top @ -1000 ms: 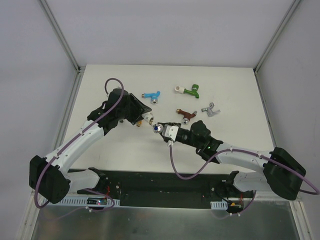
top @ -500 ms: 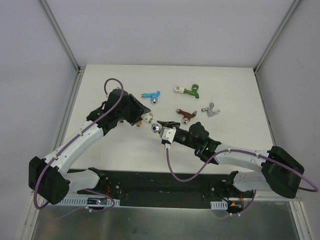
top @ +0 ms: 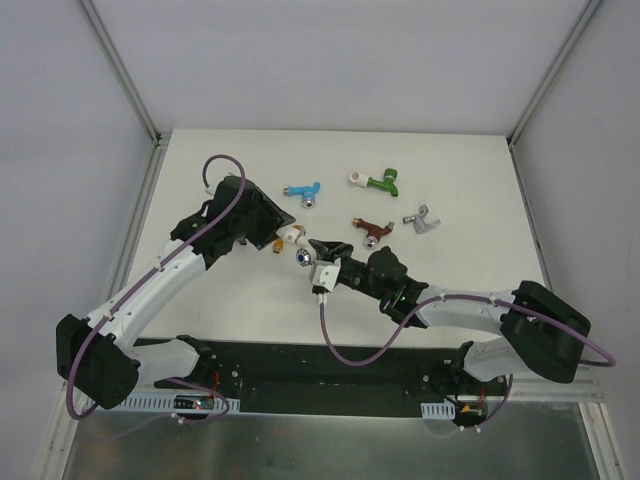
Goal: Install the water faucets
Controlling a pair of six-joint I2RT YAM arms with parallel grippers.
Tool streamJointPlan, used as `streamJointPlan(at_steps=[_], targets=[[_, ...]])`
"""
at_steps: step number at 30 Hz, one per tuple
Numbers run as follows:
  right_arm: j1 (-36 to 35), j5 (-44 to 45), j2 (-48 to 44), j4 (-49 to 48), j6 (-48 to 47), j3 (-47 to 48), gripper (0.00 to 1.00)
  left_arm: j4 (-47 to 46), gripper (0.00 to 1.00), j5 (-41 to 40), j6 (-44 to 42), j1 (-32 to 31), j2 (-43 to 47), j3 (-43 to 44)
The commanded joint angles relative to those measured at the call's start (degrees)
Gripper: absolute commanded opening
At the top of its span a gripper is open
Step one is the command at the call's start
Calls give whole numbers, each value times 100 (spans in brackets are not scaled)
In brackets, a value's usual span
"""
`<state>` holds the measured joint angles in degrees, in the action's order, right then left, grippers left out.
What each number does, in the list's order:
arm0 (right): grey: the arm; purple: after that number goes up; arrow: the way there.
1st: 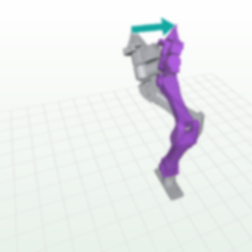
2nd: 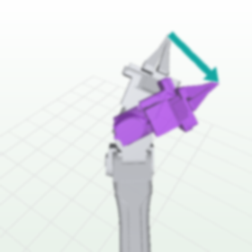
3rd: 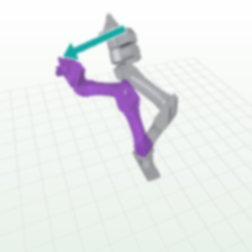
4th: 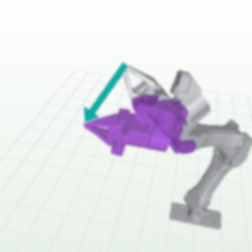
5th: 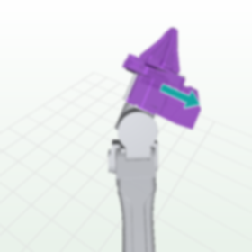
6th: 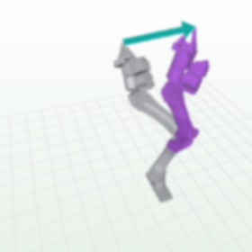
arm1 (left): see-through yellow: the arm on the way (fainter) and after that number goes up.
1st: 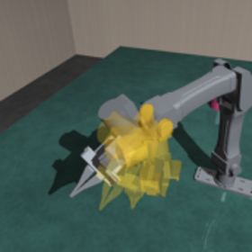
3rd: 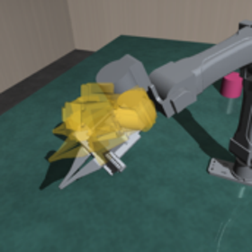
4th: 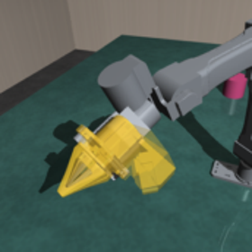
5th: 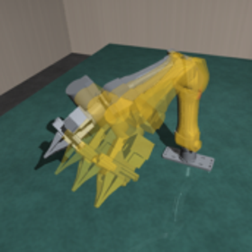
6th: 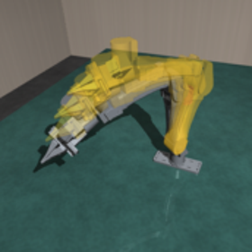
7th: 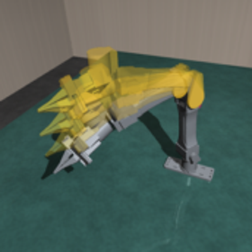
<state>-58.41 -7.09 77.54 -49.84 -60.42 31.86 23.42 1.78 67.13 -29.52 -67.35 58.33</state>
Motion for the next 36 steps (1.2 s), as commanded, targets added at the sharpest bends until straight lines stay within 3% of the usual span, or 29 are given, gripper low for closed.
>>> streamJointPlan(at_steps=[1,5,15,20,24,29,32,36], targets=[[-47,217,515,-1174,-636,137,0,75,0,226,221,-36,205,337],[-47,60,1008,-2694,-524,14,0,75,0,428,256,16,117,399],[40,-451,307,-2127,1145,-162,0,66,0,227,-77,323,644,-102],[23,-320,-624,-1100,2505,-381,0,-30,0,190,-315,333,873,-488],[14,-30,-1362,-186,3921,-575,0,-705,0,577,202,324,864,-1268],[-21,1312,-2049,2043,5564,-261,0,-1743,0,350,1029,61,488,-2158],[-30,1921,-2111,3110,5997,-40,0,-1840,0,-2,1257,-124,66,-2290],[-30,2124,-2269,3297,6306,-206,0,-2121,0,-389,1837,-239,-427,-2597]])
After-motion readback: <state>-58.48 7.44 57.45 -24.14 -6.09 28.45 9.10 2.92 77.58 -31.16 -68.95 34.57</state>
